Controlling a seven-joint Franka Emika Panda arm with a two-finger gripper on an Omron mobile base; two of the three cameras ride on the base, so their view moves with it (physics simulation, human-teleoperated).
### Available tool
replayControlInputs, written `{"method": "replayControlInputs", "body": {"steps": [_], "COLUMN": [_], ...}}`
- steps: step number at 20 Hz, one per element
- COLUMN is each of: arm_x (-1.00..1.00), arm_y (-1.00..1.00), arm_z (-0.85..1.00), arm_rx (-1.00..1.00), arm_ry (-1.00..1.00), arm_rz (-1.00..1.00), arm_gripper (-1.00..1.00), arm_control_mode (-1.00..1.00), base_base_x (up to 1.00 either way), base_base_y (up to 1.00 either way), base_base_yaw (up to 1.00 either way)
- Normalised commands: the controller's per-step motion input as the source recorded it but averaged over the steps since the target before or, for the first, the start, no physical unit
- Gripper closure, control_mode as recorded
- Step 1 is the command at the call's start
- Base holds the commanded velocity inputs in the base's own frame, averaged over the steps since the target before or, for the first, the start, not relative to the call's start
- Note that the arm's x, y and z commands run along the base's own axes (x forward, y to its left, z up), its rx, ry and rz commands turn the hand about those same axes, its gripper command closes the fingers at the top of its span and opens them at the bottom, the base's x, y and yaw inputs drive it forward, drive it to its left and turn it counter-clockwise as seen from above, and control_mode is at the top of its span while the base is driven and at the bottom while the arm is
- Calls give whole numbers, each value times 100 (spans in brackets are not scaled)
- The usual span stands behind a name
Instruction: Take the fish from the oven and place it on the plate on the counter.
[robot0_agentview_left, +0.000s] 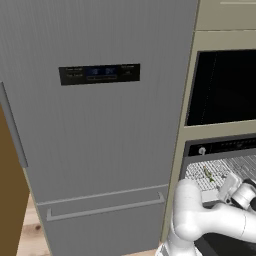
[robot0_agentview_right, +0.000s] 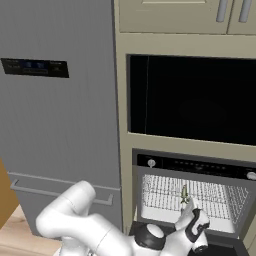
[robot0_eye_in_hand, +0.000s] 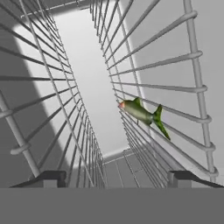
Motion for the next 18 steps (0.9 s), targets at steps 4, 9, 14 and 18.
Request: {"method": "replayControlInputs", "body": {"steps": [4,9,14,18], "arm_x": [-24,-45,-23,0], "arm_y": [-2,-14,-10,-4], "arm_z": [-100,-95,-92,-100], "arm_rx": [35,11,4,8], "arm_ry": [-40,-11,-9,-6], "arm_rz": [-7,-4,-3,-3], "arm_gripper": [-100,-100,-100,-100], "arm_control_mode": [-100,-100,-100,-100], "base_base_x": [0,0,0,0], "base_base_y": [0,0,0,0], "base_base_yaw": [0,0,0,0]}}
